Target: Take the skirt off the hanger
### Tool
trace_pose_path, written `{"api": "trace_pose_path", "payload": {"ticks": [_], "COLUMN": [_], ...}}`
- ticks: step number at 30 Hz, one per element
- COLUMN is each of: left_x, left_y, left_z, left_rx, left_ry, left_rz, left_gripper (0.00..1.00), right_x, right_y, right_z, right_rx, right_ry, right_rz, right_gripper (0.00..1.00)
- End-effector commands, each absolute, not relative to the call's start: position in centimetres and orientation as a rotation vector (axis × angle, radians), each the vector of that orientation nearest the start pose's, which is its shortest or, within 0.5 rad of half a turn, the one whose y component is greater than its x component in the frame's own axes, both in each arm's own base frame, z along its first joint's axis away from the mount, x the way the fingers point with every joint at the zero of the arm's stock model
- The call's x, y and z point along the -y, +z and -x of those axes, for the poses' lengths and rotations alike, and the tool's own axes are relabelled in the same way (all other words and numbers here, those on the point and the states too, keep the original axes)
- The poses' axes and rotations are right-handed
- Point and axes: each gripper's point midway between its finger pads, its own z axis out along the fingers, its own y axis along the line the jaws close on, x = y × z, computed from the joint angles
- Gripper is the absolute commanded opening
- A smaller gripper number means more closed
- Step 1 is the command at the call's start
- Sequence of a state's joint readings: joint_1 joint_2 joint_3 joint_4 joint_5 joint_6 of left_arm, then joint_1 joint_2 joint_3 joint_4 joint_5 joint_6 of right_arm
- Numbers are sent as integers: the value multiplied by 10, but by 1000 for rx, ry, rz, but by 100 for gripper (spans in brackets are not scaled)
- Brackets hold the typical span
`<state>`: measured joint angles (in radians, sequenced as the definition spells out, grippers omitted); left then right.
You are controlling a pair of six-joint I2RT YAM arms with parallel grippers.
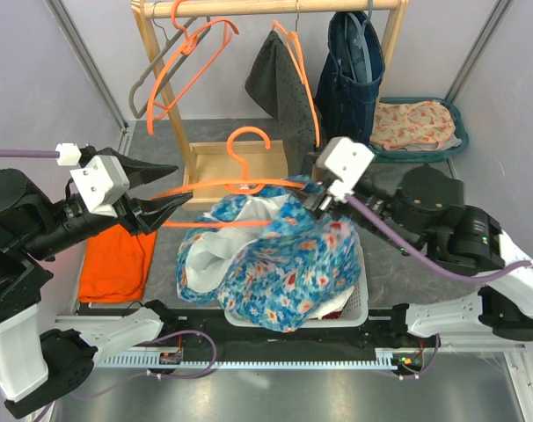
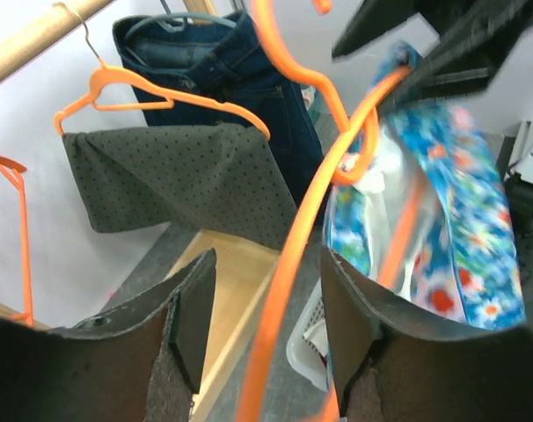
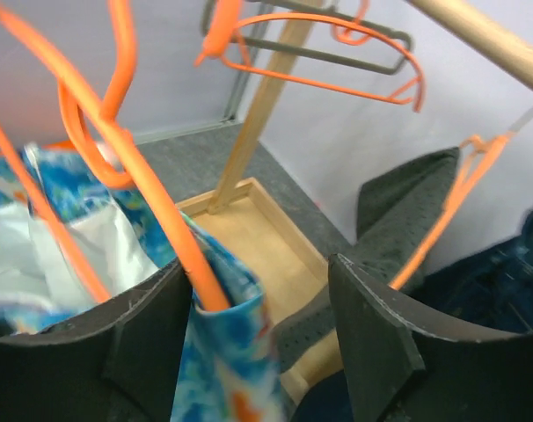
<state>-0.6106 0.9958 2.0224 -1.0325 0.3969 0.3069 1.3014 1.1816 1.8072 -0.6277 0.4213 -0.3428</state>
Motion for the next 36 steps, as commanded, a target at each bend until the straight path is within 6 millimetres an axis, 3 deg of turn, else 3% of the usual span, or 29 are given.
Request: {"api": "trace_pose_path", "payload": {"ticks": [1, 7, 12, 15, 16, 18, 23, 25, 26, 27, 30, 32, 36], "left_x": [154, 154, 159, 167, 172, 178, 182, 182, 182, 182, 180, 182, 185], "left_y": [534, 538, 536, 520, 504, 479, 432, 408, 403, 384, 353, 324, 287], "left_z": [-114, -113, -115, -114, -118, -125, -146, -153, -157, -161, -173, -179, -189], "left_rx": [-1257, -1256, -1271, -1317, -1362, -1433, -1541, -1587, -1589, -1632, -1680, -1736, -1801], "left_ry": [-566, -572, -607, -664, -687, -697, -647, -622, -607, -594, -539, -521, -510], "left_rz": [-1001, -989, -987, -1004, -1022, -1038, -1067, -1078, -1074, -1083, -1091, -1112, -1125], "left_gripper": [2, 2, 2, 2, 2, 2, 2, 2, 2, 2, 2, 2, 2], "right_x": [-227, -204, -208, -221, -228, -254, -323, -337, -344, -352, -354, -348, -335], "right_y": [553, 532, 519, 504, 494, 456, 347, 324, 317, 303, 285, 279, 267], "right_z": [-171, -170, -170, -170, -171, -175, -186, -192, -196, -201, -225, -241, -253], "right_rx": [-1263, -1306, -1331, -1355, -1374, -1448, -1656, -1697, -1705, -1722, -1764, -1785, -1821], "right_ry": [430, 421, 443, 452, 453, 423, 356, 320, 314, 296, 267, 251, 249], "right_rz": [649, 602, 595, 626, 642, 716, 856, 869, 868, 884, 843, 800, 745], "right_gripper": [70, 72, 65, 66, 66, 69, 73, 73, 73, 73, 71, 71, 71]}}
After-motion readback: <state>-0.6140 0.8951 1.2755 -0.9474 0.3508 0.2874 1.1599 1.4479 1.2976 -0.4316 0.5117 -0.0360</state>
